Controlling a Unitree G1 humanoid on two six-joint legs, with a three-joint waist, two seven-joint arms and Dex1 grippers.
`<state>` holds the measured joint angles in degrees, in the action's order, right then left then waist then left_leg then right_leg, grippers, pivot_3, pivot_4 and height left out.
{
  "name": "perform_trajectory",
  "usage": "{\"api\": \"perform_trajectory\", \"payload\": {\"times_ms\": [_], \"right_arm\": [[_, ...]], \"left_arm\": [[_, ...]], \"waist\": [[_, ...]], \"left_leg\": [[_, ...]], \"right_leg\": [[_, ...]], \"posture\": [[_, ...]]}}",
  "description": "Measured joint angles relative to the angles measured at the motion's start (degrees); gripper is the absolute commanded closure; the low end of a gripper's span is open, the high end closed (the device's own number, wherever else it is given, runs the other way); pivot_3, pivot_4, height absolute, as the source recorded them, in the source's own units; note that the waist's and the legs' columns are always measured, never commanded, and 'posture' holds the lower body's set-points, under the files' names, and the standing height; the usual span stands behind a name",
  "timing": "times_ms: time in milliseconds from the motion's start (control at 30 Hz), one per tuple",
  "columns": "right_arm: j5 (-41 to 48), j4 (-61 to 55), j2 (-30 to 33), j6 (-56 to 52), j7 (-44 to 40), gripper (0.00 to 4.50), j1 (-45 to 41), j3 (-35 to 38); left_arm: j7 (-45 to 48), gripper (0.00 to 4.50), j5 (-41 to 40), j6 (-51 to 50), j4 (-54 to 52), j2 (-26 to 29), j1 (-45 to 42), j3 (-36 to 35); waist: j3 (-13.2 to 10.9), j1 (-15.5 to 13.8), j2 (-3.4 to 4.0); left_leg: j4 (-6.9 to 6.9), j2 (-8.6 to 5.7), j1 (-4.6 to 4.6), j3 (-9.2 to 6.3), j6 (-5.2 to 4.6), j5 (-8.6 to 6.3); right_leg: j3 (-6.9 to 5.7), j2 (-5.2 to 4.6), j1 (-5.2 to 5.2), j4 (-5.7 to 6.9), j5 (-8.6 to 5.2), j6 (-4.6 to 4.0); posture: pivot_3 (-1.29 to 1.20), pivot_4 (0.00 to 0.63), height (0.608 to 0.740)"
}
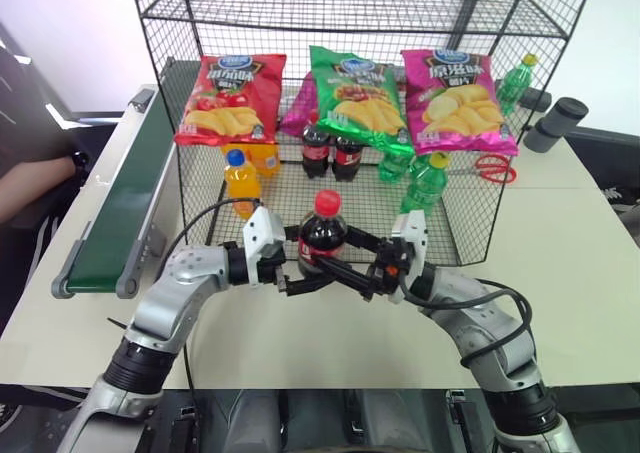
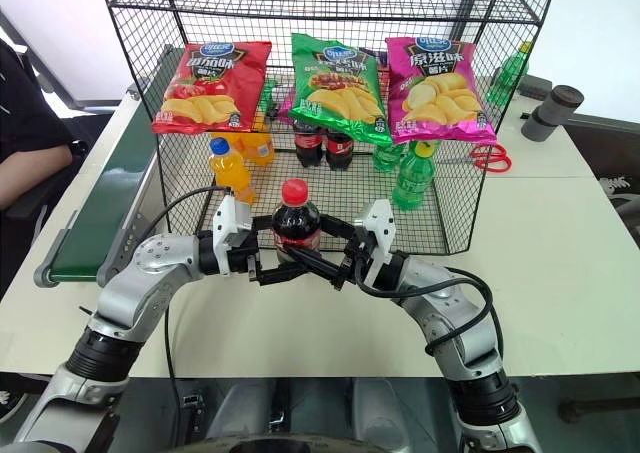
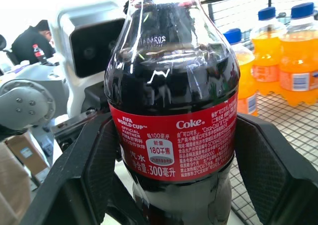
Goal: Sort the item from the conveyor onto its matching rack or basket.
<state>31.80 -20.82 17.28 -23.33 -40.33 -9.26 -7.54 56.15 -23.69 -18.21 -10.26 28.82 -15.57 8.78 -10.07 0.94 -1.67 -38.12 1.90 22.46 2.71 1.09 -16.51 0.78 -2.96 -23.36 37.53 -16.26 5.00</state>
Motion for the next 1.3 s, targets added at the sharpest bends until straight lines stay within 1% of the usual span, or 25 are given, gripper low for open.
{"api": "perform_trajectory", "payload": {"times_ms": [167,233,367,533,667,833,967,1033,1067,1100,1300], "right_arm": [[-4.87,4.26,-1.36,4.35,3.87,1.57,-2.84,1.55],[-8.64,8.34,-2.49,7.76,5.94,1.57,-3.75,1.62],[-17.27,22.57,-5.74,17.41,11.41,1.57,-6.45,1.82],[-22.84,36.75,-9.85,27.94,15.84,1.57,-11.05,2.01],[-25.33,47.21,-11.89,34.49,19.09,1.57,-16.15,2.82],[-25.91,57.12,-14.03,39.34,20.45,1.57,-20.1,4.31],[-25.79,61.21,-15.72,41.07,20.13,1.57,-22.61,5.27],[-25.31,62.74,-16.47,41.3,19.42,0.53,-23.34,5.81],[-25.19,62.9,-16.61,41.39,19.16,0.2,-23.35,5.91],[-24.9,62.93,-16.75,41.87,18.61,0.05,-23.36,5.97],[-24.22,61.72,-16.34,42.75,16.67,0.05,-22.81,6.26]], "left_arm": [[-4.82,0.12,0.79,0.83,0.29,1.1,4.64,-5.72],[-6.81,0.12,0.6,1.29,0.47,0.83,6.75,-8.62],[-11.46,0.12,-0.96,1.19,0.31,-1.66,10.11,-14.15],[-13.58,0.12,-1.08,1.2,-1.97,-2.17,11.36,-14.64],[-14.13,0.12,-1.09,1.22,-2.82,-2.57,12.47,-14.56],[-14.1,0.12,-1.32,1.21,-3.48,-2.91,12.99,-14.43],[-14.07,0.12,-1.3,1.22,-3.63,-2.94,12.99,-14.03],[-14.06,0.0,-1.18,1.23,-3.66,-2.94,12.98,-13.9],[-14.06,0.0,-1.12,1.23,-3.66,-2.94,12.98,-13.86],[-14.07,0.0,-1.05,1.24,-3.66,-2.94,12.98,-13.78],[-14.04,0.0,-0.7,1.26,-3.66,-3.05,12.77,-13.37]], "waist": [[0.0,-0.15,0.0],[0.0,-0.14,0.0],[-0.01,-0.11,0.02],[-0.02,0.1,0.03],[-0.02,0.35,0.03],[-0.02,0.29,0.04],[-0.02,0.65,0.05],[-0.02,1.06,0.05],[-0.02,1.15,0.05],[-0.02,1.33,0.05],[-0.02,1.61,0.05]], "left_leg": [[0.0,0.01,-0.01,0.0,0.0,0.0],[0.0,0.0,-0.01,0.02,0.0,0.0],[0.0,-0.02,0.0,0.04,0.01,0.0],[0.0,-0.03,0.0,0.07,0.03,0.01],[0.0,-0.04,-0.02,0.09,0.05,0.02],[0.01,-0.04,-0.02,0.1,0.06,0.03],[0.01,-0.03,-0.04,0.1,0.07,0.03],[0.01,-0.03,-0.04,0.09,0.07,0.03],[0.01,-0.04,-0.04,0.09,0.07,0.03],[0.01,-0.05,-0.04,0.09,0.07,0.03],[0.01,-0.06,-0.06,0.09,0.08,0.04]], "right_leg": [[0.0,-0.01,0.0,0.01,0.0,0.0],[0.0,-0.05,0.0,0.01,0.0,0.0],[-0.01,-0.21,-0.02,0.03,0.0,0.0],[-0.01,-0.24,-0.06,0.11,0.0,0.0],[0.0,-0.27,-0.07,0.15,0.0,0.0],[0.0,-0.3,-0.07,0.17,0.0,0.0],[0.01,-0.3,-0.09,0.23,0.0,0.0],[0.01,-0.32,-0.09,0.25,0.0,-0.01],[0.0,-0.34,-0.08,0.25,0.0,-0.01],[0.0,-0.36,-0.08,0.26,0.0,-0.01],[0.0,-0.39,-0.09,0.33,0.0,0.0]], "posture": [[0.0,0.15,0.74],[0.0,0.15,0.74],[0.0,0.15,0.74],[0.0,0.15,0.74],[0.0,0.15,0.74],[0.0,0.15,0.74],[0.0,0.15,0.74],[0.0,0.15,0.74],[0.0,0.15,0.74],[0.0,0.15,0.74],[0.0,0.15,0.74]]}}
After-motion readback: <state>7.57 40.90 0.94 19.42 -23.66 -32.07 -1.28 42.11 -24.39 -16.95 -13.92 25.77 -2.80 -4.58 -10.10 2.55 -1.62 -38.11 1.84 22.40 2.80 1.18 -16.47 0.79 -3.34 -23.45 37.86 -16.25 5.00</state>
